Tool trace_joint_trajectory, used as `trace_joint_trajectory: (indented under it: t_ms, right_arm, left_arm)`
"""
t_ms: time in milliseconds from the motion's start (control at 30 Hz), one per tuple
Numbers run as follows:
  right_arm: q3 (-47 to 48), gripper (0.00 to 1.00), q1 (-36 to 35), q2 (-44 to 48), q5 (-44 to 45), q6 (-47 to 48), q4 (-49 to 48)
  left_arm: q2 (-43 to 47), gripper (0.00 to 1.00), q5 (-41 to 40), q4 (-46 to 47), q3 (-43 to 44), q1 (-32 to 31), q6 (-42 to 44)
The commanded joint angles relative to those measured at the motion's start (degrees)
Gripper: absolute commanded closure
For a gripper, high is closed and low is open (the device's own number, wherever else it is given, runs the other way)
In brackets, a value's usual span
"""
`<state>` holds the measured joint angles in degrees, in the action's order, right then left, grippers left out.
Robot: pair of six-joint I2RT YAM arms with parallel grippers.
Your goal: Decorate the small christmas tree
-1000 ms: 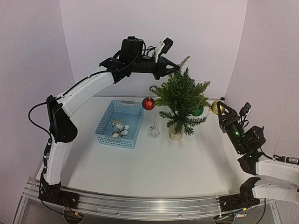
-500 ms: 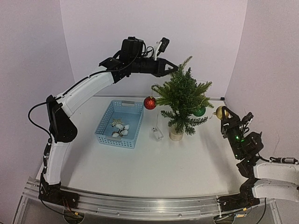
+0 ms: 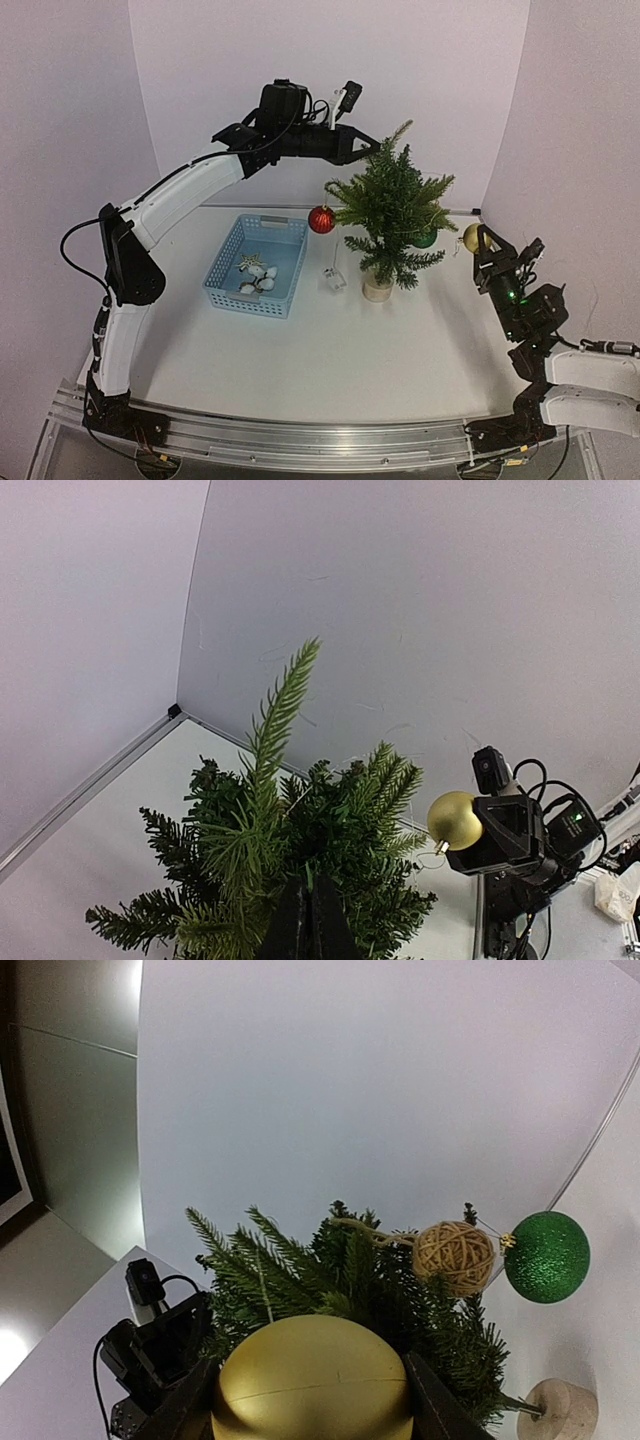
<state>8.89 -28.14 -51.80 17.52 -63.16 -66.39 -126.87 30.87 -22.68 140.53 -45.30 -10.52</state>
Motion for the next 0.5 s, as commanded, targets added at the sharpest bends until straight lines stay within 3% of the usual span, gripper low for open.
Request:
trace_joint_trajectory:
  t_ms: [0,367,467]
  right_arm:
    - [4.2,1.00,0.2,1.9,-5.8,2.0,-2.6]
    - [14.1,1.00,1.0,-5.2,-9.7,7.1,-2.6]
    - [13.1,1.00,1.7,-5.5,-8.4,6.7,-2.6]
  left_arm:
    - [0.5,1.00,0.4,-5.5,-1.0,-0.1,0.2]
    - [0.9,1.00,0.5,-5.4,-1.5,-0.1,0.6]
    - [1.0,1.00,0.4,-5.4,-1.5,-0.1,0.7]
